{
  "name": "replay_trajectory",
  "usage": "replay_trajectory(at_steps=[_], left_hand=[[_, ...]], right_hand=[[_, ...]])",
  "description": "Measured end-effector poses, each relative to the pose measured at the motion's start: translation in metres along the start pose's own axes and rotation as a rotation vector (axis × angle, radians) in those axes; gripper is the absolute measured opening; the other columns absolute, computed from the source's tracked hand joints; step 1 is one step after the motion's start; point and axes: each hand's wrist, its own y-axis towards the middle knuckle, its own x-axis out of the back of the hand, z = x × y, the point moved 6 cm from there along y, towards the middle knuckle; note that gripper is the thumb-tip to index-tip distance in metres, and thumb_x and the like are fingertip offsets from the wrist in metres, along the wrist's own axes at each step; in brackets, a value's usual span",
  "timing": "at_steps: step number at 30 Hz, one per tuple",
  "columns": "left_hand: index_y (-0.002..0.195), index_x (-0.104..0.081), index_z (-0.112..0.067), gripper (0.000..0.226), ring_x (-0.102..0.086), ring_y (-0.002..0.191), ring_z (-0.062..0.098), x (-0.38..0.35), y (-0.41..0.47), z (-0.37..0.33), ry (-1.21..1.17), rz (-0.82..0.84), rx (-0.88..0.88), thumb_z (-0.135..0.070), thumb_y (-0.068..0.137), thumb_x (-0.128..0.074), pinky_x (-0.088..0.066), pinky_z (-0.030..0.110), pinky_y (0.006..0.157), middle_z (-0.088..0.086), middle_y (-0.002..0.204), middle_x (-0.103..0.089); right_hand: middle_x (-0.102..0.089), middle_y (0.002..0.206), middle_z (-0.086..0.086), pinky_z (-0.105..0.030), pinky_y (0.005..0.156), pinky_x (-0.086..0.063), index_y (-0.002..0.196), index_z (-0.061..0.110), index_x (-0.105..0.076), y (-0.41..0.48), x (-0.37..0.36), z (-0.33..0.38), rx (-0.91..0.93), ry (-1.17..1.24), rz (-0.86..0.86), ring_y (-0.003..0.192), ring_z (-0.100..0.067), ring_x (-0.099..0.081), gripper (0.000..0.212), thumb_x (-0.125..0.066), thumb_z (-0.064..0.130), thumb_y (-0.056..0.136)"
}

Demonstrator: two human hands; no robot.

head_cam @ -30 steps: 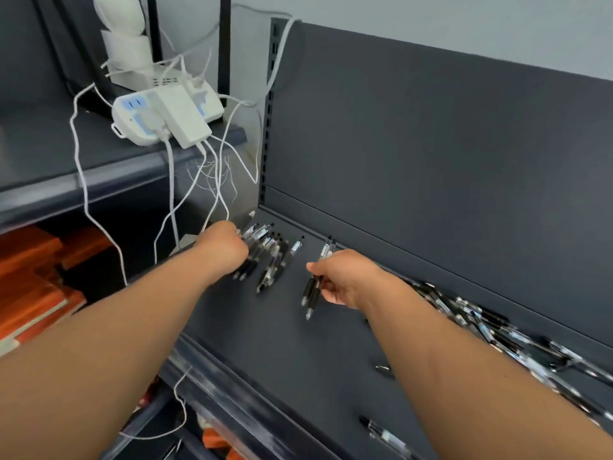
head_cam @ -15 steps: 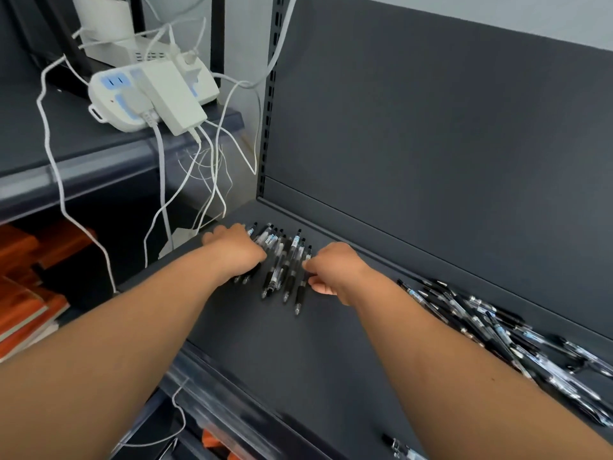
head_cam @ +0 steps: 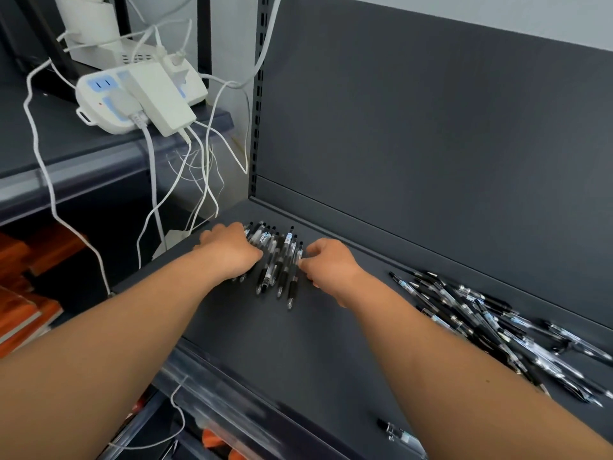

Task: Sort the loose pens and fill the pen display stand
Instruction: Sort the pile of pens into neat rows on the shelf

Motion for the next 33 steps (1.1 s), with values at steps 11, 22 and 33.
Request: replay_trajectory(at_steps=[11, 22, 33], left_hand=[[0.147, -0.022, -0.018, 0.068, -0.02, 0.138, 0.026, -0.001, -0.049, -0.075, 0.384, -0.386, -0.502, -0.041, 0.09, -0.051, -0.019, 0.043, 0.108, 0.005, 0.149, -0.027], [0.148, -0.021, -0.023, 0.066, -0.014, 0.141, 0.024, -0.058, -0.125, -0.164, 0.346, -0.227, -0.772, -0.043, 0.092, -0.05, -0.014, 0.042, 0.112, 0.003, 0.154, -0.02], [0.123, -0.054, -0.028, 0.03, -0.041, 0.115, 0.02, -0.106, -0.165, -0.189, 0.378, -0.059, -0.855, -0.033, 0.094, -0.05, -0.029, 0.035, 0.098, -0.004, 0.112, -0.05]], right_hand=[[-0.045, 0.131, -0.003, -0.04, 0.102, -0.031, 0.128, 0.018, -0.047, -0.05, 0.064, -0.016, 0.31, -0.861, -0.343, 0.122, -0.026, -0.039, 0.038, -0.052, 0.032, 0.093], [-0.046, 0.134, 0.001, -0.04, 0.104, -0.03, 0.131, 0.022, -0.049, -0.127, 0.146, -0.097, 0.215, -0.791, -0.402, 0.125, -0.024, -0.038, 0.042, -0.055, 0.033, 0.091], [-0.056, 0.122, -0.003, -0.038, 0.098, -0.041, 0.125, 0.019, -0.056, -0.162, 0.14, -0.159, 0.206, -0.68, -0.186, 0.12, -0.025, -0.043, 0.035, -0.056, 0.031, 0.092]])
